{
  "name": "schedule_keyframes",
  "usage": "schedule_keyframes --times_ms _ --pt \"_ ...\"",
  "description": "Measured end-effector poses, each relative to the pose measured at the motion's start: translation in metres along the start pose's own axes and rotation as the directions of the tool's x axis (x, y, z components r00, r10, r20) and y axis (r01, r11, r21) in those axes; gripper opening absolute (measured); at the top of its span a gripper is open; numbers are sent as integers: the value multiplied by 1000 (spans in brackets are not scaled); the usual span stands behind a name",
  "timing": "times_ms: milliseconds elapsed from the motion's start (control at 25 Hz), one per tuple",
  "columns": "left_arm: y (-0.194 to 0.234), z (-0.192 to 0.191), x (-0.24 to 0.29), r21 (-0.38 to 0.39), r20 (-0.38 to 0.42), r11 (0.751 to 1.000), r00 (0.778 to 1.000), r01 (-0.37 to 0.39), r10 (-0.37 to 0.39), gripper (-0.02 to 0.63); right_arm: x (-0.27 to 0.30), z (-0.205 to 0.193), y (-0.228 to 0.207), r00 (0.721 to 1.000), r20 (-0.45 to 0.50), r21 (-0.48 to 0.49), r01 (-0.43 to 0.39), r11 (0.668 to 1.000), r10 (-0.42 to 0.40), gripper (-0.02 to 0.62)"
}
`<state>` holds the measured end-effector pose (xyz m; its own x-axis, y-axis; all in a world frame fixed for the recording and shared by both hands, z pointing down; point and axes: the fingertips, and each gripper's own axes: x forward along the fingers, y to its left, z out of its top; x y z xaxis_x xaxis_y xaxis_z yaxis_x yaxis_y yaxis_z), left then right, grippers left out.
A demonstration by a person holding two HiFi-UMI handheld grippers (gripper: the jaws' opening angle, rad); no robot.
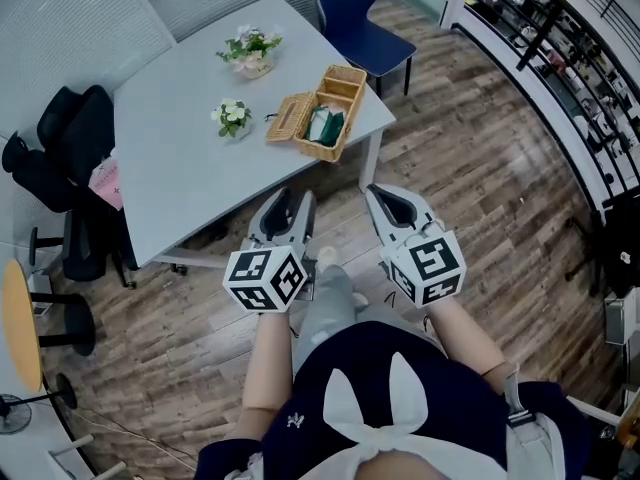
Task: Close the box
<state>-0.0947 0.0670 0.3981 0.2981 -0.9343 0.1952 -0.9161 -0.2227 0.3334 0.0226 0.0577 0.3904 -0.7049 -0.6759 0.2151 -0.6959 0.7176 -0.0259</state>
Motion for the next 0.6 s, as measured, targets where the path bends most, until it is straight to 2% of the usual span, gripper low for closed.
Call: schedule_keyframes --times_ms 320,600 --pt "37 2 29 -82 -15 996 999 -30 29 193 26 -1 -19 1000 -29 0 10 1000 -10 6" --pt "68 -3 55 -135 -75 989 996 -56 47 213 52 -5 -34 998 -57 29 18 999 -16 6"
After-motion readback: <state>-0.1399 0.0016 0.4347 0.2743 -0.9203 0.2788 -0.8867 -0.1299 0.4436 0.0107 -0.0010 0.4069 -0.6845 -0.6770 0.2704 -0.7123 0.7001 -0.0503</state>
